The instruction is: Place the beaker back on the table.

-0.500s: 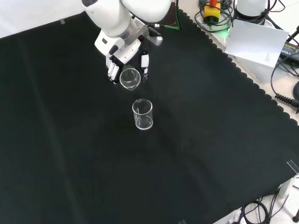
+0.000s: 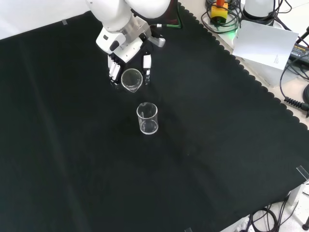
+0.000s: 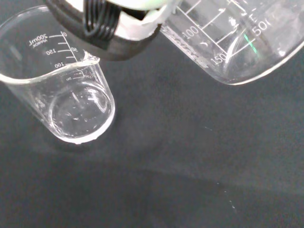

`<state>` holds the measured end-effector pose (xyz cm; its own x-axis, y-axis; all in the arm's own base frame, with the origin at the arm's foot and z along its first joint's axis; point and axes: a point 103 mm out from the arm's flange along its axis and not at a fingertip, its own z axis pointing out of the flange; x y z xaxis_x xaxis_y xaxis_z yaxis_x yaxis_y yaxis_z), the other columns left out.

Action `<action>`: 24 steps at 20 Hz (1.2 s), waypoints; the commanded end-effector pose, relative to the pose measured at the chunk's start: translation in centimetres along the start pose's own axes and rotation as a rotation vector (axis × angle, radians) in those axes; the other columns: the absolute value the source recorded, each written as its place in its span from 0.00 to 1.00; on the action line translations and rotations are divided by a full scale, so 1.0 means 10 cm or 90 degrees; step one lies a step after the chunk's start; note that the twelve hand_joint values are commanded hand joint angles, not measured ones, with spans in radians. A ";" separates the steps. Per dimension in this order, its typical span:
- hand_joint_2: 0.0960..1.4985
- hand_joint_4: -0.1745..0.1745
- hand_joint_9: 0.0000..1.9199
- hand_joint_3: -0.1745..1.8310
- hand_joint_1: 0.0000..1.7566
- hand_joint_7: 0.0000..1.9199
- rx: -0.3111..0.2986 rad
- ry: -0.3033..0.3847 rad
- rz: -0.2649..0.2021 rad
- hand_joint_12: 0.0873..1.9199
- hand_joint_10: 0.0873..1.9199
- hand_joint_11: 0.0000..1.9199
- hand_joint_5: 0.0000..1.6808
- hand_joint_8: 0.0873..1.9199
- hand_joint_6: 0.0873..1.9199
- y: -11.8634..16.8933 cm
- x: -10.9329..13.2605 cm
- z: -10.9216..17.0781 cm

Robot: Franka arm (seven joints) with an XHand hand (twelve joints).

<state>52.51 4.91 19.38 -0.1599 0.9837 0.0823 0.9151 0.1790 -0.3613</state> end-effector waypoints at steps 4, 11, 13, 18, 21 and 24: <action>0.70 0.07 0.70 0.00 0.80 0.63 -0.040 0.181 -0.055 0.45 0.20 0.50 0.64 0.39 0.43 0.10 -0.27 0.37; 0.70 0.07 0.70 0.00 0.80 0.62 -0.073 0.257 -0.114 0.45 0.20 0.50 0.63 0.39 0.43 0.18 -0.30 0.61; 0.70 0.08 0.70 0.00 0.80 0.62 -0.075 0.279 -0.125 0.45 0.20 0.50 0.63 0.39 0.43 0.21 -0.31 0.68; 0.70 0.09 0.70 0.00 0.80 0.62 -0.076 0.304 -0.135 0.45 0.20 0.49 0.63 0.39 0.43 0.31 -0.30 0.84; 0.70 0.10 0.70 0.00 0.80 0.62 -0.073 0.315 -0.139 0.45 0.20 0.49 0.64 0.39 0.43 0.39 -0.27 0.90; 0.70 0.10 0.70 0.00 0.80 0.62 -0.084 0.321 -0.139 0.45 0.20 0.49 0.64 0.39 0.42 0.44 -0.27 0.92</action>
<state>52.73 2.92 9.72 -0.1798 0.8066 0.5630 0.9171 0.3444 -0.2006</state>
